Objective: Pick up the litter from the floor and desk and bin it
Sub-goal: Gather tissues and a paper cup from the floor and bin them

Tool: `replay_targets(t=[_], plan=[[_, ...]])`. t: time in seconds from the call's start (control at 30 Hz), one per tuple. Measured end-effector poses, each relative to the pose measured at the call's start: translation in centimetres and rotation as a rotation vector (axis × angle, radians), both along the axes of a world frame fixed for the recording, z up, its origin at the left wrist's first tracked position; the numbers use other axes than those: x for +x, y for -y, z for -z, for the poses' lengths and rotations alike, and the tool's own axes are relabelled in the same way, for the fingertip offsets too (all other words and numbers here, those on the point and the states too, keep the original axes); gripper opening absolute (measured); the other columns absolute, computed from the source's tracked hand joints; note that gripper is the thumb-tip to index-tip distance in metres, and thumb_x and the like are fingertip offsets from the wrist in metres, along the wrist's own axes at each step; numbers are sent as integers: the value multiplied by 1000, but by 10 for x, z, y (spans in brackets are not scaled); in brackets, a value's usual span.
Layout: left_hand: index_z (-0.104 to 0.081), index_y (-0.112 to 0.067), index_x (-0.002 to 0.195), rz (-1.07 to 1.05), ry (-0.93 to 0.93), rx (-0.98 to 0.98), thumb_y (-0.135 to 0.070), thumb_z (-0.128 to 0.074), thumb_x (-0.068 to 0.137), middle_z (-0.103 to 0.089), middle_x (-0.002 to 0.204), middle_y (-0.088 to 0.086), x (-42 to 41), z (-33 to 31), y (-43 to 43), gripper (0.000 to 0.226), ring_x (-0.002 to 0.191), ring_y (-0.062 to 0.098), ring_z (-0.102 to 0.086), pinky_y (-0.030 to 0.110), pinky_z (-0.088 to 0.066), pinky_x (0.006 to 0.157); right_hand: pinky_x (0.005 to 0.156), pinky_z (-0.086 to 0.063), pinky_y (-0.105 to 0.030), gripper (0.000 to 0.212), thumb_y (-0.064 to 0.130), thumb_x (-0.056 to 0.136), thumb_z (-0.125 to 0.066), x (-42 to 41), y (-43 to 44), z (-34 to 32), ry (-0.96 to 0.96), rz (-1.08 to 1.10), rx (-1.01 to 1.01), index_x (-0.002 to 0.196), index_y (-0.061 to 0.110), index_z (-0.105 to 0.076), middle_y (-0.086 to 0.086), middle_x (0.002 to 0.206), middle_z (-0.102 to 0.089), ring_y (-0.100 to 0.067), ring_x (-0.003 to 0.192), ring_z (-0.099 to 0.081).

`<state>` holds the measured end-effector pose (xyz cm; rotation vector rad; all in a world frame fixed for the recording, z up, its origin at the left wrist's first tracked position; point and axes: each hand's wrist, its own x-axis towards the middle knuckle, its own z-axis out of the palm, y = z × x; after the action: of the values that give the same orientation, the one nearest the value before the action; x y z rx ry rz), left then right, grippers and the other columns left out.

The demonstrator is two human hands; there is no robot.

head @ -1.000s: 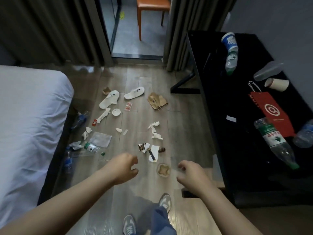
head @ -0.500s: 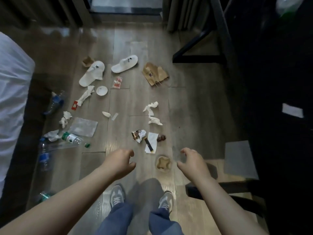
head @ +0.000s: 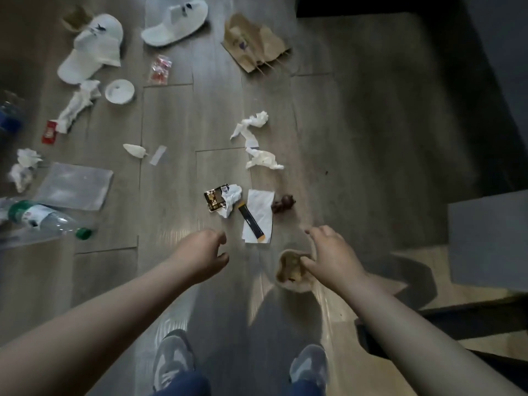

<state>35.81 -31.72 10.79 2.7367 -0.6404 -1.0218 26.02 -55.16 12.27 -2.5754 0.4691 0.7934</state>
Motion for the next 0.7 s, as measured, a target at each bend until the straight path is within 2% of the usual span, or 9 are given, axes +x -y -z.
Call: replay_targets(t=[0.17, 0.33, 0.43, 0.53, 0.7], plan=[[-57, -19, 116, 275, 52, -12, -35, -55, 89, -59, 115, 1, -5, 100, -1, 32, 102, 20, -59, 32, -50, 84, 104, -39, -36, 65, 38, 86, -63, 14, 1, 93, 15, -181, -9, 142, 20, -37, -6, 138, -43, -26, 128, -42], [-56, -20, 117, 384, 156, -16, -36, -55, 89, -57, 118, 0, 22, 154, 7, 33, 105, 20, -58, 31, -49, 86, 99, -40, -33, 61, 39, 85, -63, 48, 11, 139, 165, -276, -77, 138, 19, -40, -6, 132, -45, -27, 123, -45], [-58, -19, 114, 416, 216, 4, -35, -57, 87, -60, 115, 2, 35, 152, 5, 32, 101, 21, -59, 33, -50, 83, 99, -38, -31, 65, 38, 84, -66, 46, 16, 142, 158, -334, -107, 139, 19, -38, -8, 134, -44, -28, 126, -44], [-59, -17, 112, 357, 221, 11, -33, -59, 86, -61, 112, 3, 30, 135, 0, 30, 99, 23, -61, 32, -51, 80, 101, -38, -33, 69, 38, 85, -65, 41, 14, 126, 160, -272, -113, 143, 18, -35, -9, 139, -42, -28, 128, -44], [-59, -19, 113, 340, 227, -12, -34, -58, 87, -62, 112, 0, 23, 132, -1, 30, 99, 20, -61, 31, -51, 81, 96, -40, -34, 59, 35, 86, -63, 58, 17, 133, 191, -272, -157, 138, 18, -40, -10, 132, -46, -30, 122, -47]])
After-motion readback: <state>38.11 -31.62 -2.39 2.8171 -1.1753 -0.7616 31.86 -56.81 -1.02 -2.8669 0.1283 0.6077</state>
